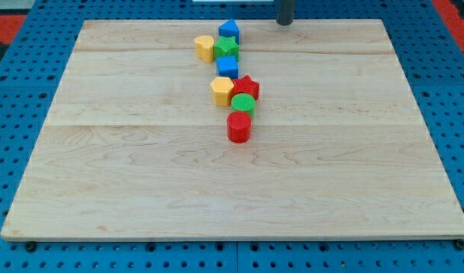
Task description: Move blue triangle into yellow heart
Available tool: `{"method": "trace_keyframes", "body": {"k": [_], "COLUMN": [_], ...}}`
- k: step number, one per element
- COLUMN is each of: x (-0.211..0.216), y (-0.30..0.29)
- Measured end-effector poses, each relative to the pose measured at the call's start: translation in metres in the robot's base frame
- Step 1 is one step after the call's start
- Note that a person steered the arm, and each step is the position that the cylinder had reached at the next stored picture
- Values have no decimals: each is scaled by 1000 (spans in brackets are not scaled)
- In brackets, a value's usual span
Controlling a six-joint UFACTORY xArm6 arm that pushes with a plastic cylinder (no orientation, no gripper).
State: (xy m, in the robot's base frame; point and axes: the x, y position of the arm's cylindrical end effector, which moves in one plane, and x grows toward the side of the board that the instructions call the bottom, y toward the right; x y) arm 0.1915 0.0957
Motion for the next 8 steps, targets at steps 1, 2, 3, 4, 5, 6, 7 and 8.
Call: {"method": "trace_keyframes", "body": {"k": [1,2,3,4,5,6,7,8], "x": [0,0,0,1,21,64,83,90], "y": [-2,-3,-3,-36,-103,-115,-115,-115]}}
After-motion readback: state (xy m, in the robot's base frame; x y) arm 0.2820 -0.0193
